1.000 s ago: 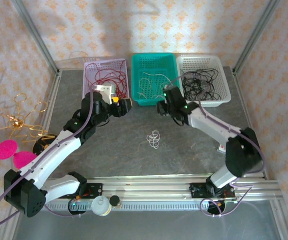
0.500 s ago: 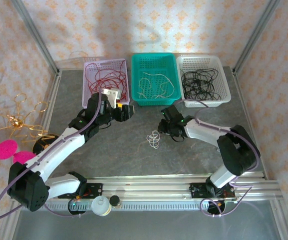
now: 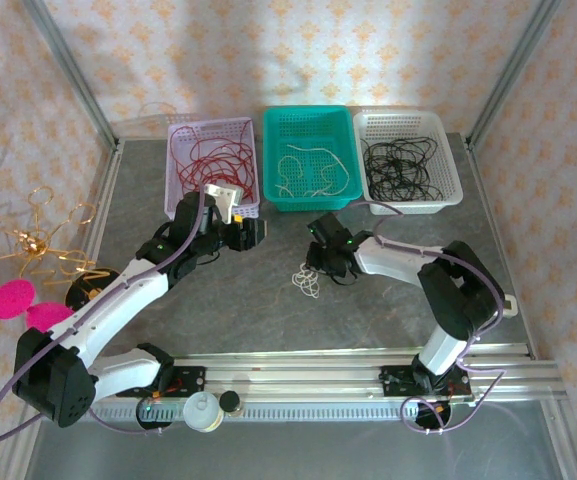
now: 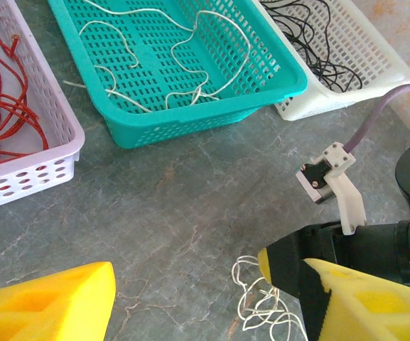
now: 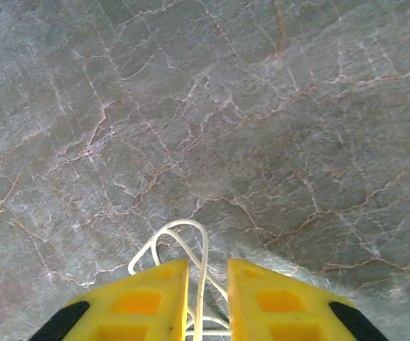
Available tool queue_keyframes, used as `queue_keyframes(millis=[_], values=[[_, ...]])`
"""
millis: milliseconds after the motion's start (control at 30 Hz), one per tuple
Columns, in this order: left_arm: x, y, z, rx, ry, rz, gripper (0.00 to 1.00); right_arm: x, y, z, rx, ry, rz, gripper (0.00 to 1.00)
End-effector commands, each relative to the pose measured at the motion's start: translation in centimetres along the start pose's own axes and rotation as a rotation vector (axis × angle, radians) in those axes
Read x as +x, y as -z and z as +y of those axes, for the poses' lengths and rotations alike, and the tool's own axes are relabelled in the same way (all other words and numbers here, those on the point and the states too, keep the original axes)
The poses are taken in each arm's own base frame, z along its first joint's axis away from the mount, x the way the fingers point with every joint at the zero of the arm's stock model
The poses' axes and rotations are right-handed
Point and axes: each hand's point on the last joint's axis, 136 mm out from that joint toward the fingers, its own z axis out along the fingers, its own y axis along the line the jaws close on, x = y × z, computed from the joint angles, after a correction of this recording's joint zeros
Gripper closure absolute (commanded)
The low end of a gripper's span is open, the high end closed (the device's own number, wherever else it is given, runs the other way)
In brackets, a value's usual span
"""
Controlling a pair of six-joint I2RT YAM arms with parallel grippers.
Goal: Untangle the cables
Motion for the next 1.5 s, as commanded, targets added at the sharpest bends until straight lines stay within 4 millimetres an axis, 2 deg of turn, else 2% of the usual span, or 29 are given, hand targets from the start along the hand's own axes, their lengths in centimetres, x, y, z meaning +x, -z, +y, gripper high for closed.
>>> queue_keyframes(millis=[0,167,367,500,600,733,800,900,1000,1100,1200,1300,1467], values=[[-0.2,0.3,0.2,-0.004,-0.032,0.008,0.30,-0.3,0.4,-0.2,0.045,-0.007,-0.015,0.77],[0.5,0.1,0.1,0.011,-0.029,0.030,0.30,-0.3,1.6,0.3,0.033,0.013,-0.022,0.74],[2.3,-0.2,-0.2,0.050,0.000,0.065,0.34,0.7,3.3,-0.6,0.047,0.018,-0.004,0.73],[2.8,-0.2,0.0,0.052,0.012,0.065,0.34,1.7,5.1,0.8,-0.072,0.090,0.012,0.73],[2.9,-0.2,0.0,0.054,0.017,0.061,0.34,4.0,6.0,2.0,-0.153,0.215,0.065,0.69],[3.2,-0.4,0.0,0.057,0.009,0.075,0.35,8.5,5.7,3.0,-0.213,0.388,0.137,0.63],[3.3,-0.4,0.1,0.051,0.002,0.080,0.35,9.9,5.2,2.8,-0.231,0.410,0.150,0.61],[3.4,-0.2,0.2,0.047,-0.002,0.082,0.35,9.6,4.2,1.8,-0.179,0.391,0.111,0.61],[3.4,-0.1,0.2,0.047,-0.001,0.081,0.35,8.2,3.5,1.3,-0.113,0.380,0.055,0.62],[3.2,-0.1,0.1,0.047,-0.009,0.086,0.35,7.8,2.9,1.6,-0.093,0.380,0.053,0.68],[3.2,-0.3,0.1,0.046,-0.020,0.093,0.35,7.6,2.5,1.4,-0.068,0.376,0.053,0.78],[3.1,-0.5,0.1,0.047,-0.022,0.097,0.35,7.2,2.9,1.1,-0.041,0.381,0.038,0.83],[3.0,-0.9,-0.1,0.060,-0.005,0.091,0.35,6.3,5.2,1.5,-0.040,0.391,0.002,0.80]])
